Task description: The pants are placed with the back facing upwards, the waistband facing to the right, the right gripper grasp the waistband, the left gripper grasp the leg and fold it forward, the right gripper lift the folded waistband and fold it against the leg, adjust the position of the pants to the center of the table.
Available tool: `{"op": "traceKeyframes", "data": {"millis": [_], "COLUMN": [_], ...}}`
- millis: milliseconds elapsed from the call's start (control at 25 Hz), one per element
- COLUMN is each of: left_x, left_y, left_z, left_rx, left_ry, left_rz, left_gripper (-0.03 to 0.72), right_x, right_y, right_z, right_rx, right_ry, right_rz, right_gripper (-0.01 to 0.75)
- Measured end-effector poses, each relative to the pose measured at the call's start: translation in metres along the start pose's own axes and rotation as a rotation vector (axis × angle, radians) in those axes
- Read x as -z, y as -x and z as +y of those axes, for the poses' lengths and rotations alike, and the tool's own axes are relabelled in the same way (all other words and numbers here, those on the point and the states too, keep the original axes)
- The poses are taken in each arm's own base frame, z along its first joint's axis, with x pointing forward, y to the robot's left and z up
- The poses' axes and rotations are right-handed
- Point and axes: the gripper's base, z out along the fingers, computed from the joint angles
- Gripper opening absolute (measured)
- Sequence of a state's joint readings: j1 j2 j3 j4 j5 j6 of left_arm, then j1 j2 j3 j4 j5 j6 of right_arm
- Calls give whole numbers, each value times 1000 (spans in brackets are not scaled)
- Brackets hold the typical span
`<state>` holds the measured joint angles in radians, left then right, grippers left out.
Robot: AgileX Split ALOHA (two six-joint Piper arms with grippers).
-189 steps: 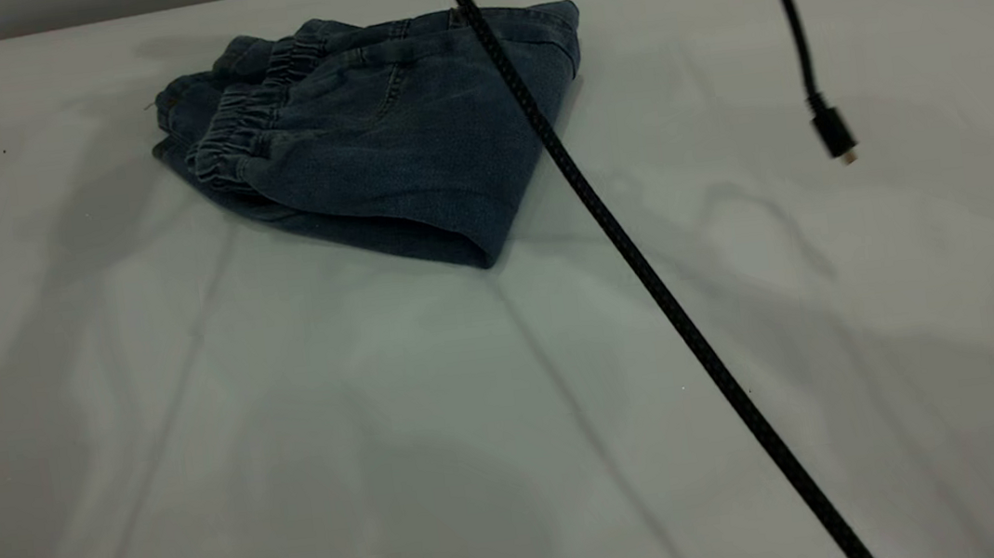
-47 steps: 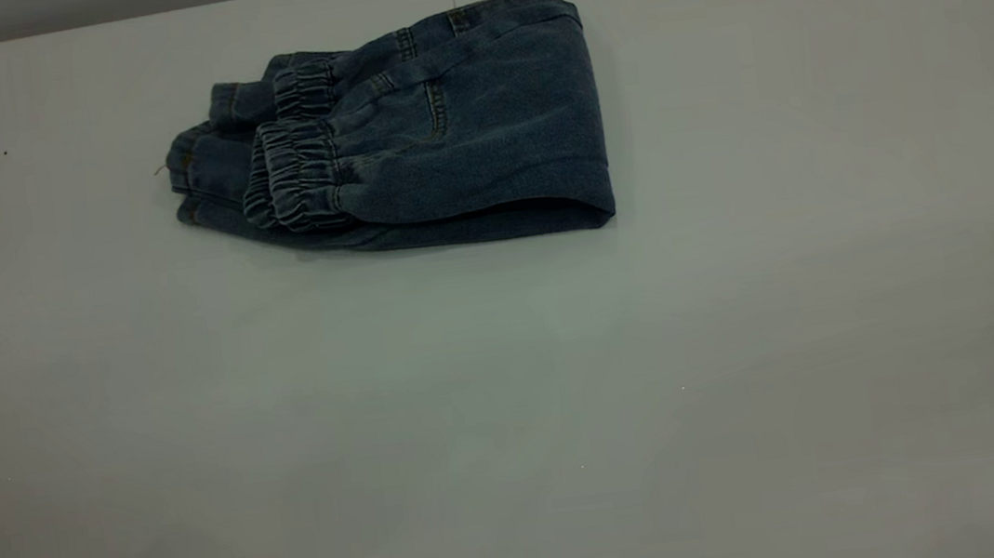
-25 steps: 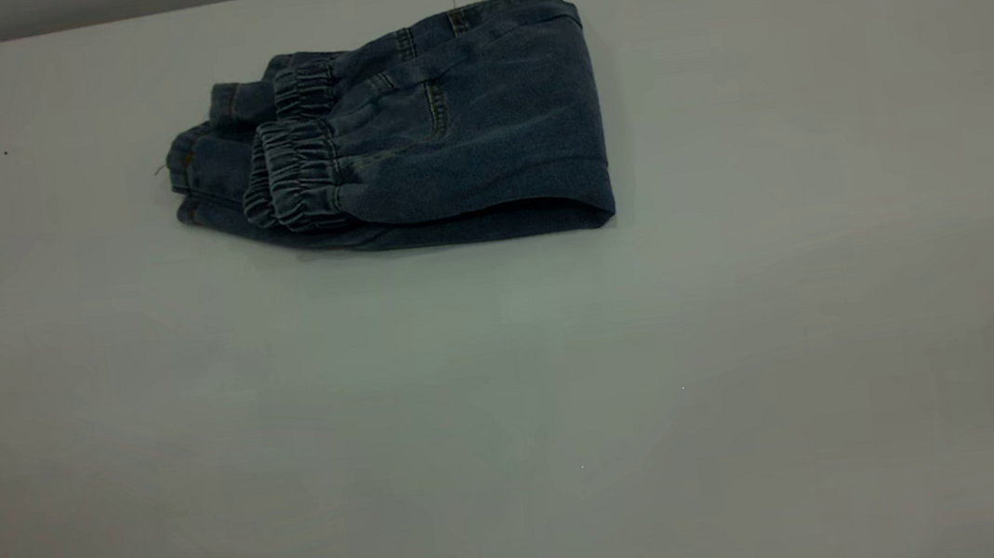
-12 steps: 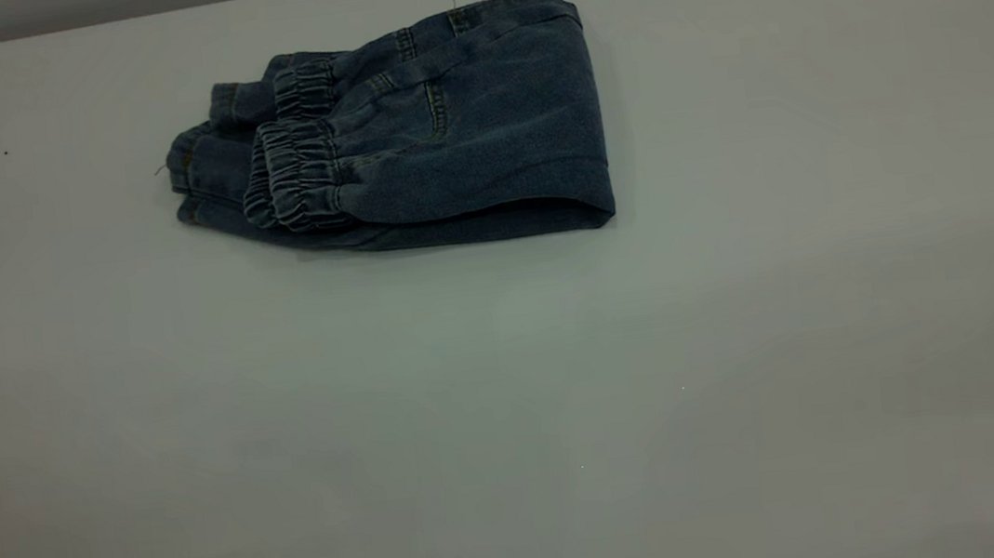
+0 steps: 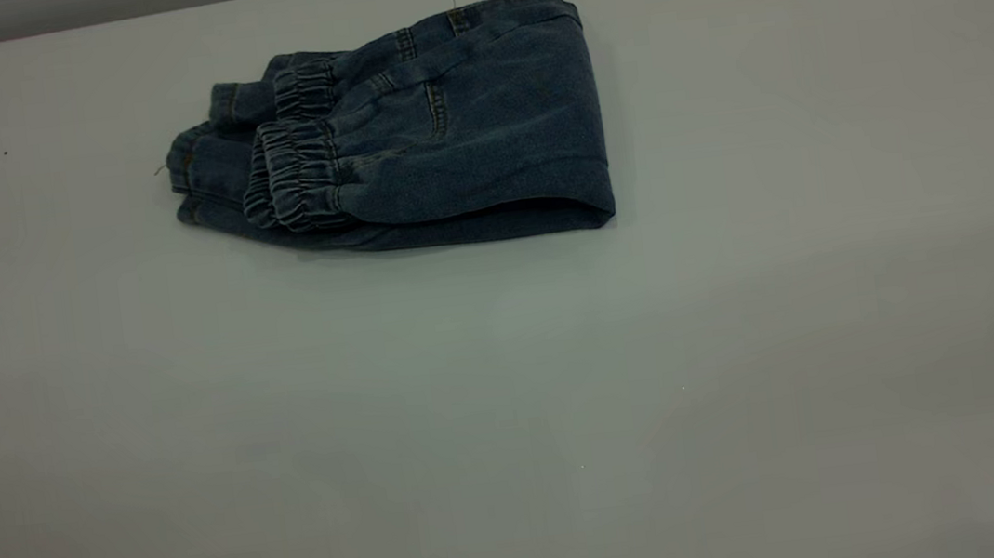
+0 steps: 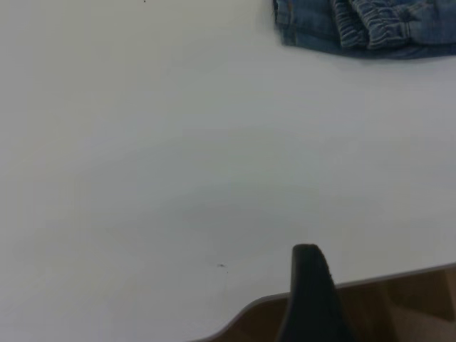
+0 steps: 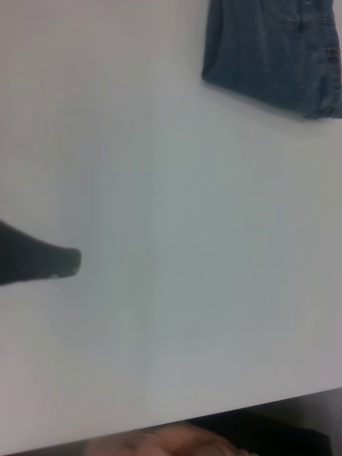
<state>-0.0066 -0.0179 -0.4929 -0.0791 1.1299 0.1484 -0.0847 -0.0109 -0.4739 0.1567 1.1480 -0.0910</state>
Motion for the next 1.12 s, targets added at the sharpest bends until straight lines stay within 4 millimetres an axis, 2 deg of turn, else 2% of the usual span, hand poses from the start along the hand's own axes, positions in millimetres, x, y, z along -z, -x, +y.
{"op": "traceKeyframes", "data": {"millis": [360, 1120], "left_x": [0, 0], "left_y": [0, 0], "left_z": [0, 0], "left_rx": [1, 1], "left_ry": [0, 0], "left_rz": [0, 2], "left_gripper": [442, 442], "right_x": [0, 0], "right_y": [0, 0], "right_z": [-6, -8], "right_rx": [-33, -40], "right_ry": [-62, -61], "right_rz": [-4, -3], "right_gripper": [570, 570]}}
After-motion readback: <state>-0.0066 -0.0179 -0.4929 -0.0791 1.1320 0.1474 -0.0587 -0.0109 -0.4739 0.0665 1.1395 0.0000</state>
